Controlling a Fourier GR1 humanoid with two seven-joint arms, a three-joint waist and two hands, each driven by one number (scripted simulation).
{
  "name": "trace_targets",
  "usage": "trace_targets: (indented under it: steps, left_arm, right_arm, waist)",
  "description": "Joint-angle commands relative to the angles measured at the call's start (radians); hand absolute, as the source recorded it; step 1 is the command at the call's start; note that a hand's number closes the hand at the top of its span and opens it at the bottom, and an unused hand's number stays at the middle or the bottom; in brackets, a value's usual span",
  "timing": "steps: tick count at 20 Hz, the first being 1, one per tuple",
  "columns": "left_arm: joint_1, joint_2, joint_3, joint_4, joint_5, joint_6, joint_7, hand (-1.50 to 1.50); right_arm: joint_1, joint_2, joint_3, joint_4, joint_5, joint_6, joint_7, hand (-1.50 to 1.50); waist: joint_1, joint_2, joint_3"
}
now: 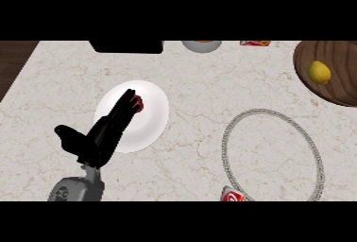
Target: Pick the lemon from the placemat and place it in the bowl
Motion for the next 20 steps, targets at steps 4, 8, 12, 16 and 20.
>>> trace_targets:
  steps: [4,8,12,16,20]
  left_arm:
    - [-0.002,0.005,0.025,0.006,-0.007,0.021,-0.004,0.0]
    - [0.043,0.004,0.038,-0.018,-0.001,0.037,-0.001,0.0]
    - [0.089,0.04,0.062,-0.066,0.027,0.015,0.02,0.0]
    - [0.084,0.039,0.079,-0.03,0.015,0.026,-0.011,0.0]
    - [0.088,0.03,0.076,-0.027,0.027,0.022,-0.006,0.0]
  right_arm:
    - [0.156,-0.121,-0.083,-0.005,-0.117,0.317,-0.155,-1.5]
    - [0.319,-0.161,-0.096,-0.04,-0.155,0.435,-0.243,-1.5]
    - [0.471,-0.147,-0.088,-0.107,-0.177,0.452,-0.331,1.5]
    - [0.601,-0.113,-0.061,-0.158,-0.197,0.496,-0.352,1.5]
    - [0.742,-0.041,0.013,-0.242,-0.178,0.474,-0.386,1.5]
  waist:
    - [-0.039,-0.013,-0.003]
    - [-0.087,-0.028,-0.003]
    - [-0.103,-0.039,-0.001]
    - [-0.129,-0.037,-0.001]
    - [-0.154,-0.041,0.0]
